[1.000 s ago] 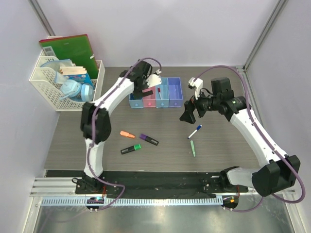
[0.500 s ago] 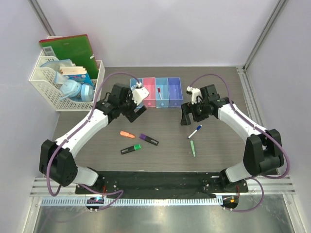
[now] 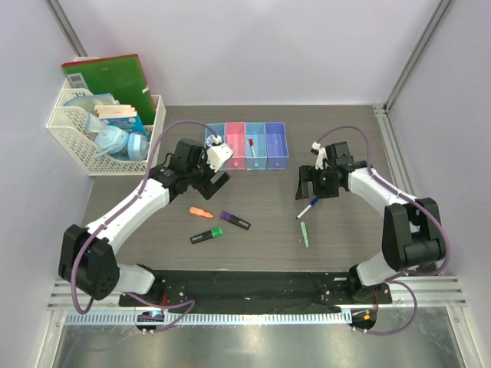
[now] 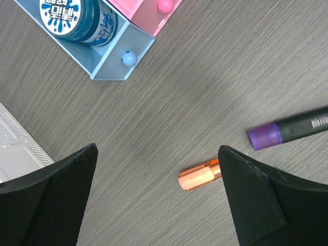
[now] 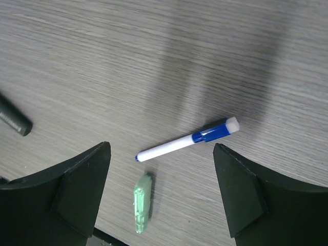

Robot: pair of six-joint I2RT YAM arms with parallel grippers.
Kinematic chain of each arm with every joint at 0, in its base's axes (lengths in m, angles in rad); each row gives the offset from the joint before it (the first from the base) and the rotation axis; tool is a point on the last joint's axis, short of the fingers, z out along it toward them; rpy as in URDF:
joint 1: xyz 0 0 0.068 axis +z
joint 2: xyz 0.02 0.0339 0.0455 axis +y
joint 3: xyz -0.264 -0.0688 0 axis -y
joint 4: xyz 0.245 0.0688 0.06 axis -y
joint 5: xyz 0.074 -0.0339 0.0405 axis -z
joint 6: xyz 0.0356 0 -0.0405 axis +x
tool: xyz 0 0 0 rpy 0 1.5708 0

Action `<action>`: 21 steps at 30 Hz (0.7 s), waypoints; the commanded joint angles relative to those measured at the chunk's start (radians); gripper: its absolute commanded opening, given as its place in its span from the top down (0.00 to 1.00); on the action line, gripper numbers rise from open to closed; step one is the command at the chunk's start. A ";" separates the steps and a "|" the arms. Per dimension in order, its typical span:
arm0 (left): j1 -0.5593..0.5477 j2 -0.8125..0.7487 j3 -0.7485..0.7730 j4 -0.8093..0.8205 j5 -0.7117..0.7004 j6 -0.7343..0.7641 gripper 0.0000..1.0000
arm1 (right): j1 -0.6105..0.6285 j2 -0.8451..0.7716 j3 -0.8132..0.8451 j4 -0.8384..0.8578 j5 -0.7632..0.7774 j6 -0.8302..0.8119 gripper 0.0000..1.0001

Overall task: Sort the stationery into containers
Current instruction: Pick up the pen from the center of the board.

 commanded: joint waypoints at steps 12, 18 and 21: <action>-0.003 -0.076 -0.068 0.070 0.013 -0.008 0.00 | -0.019 0.165 -0.006 0.055 0.043 0.043 0.18; -0.003 -0.085 -0.091 0.089 0.007 -0.012 0.00 | -0.015 0.254 0.040 0.054 0.085 0.044 0.30; -0.003 -0.094 -0.099 0.093 0.000 -0.023 0.00 | -0.003 0.287 0.062 0.058 0.131 0.043 0.35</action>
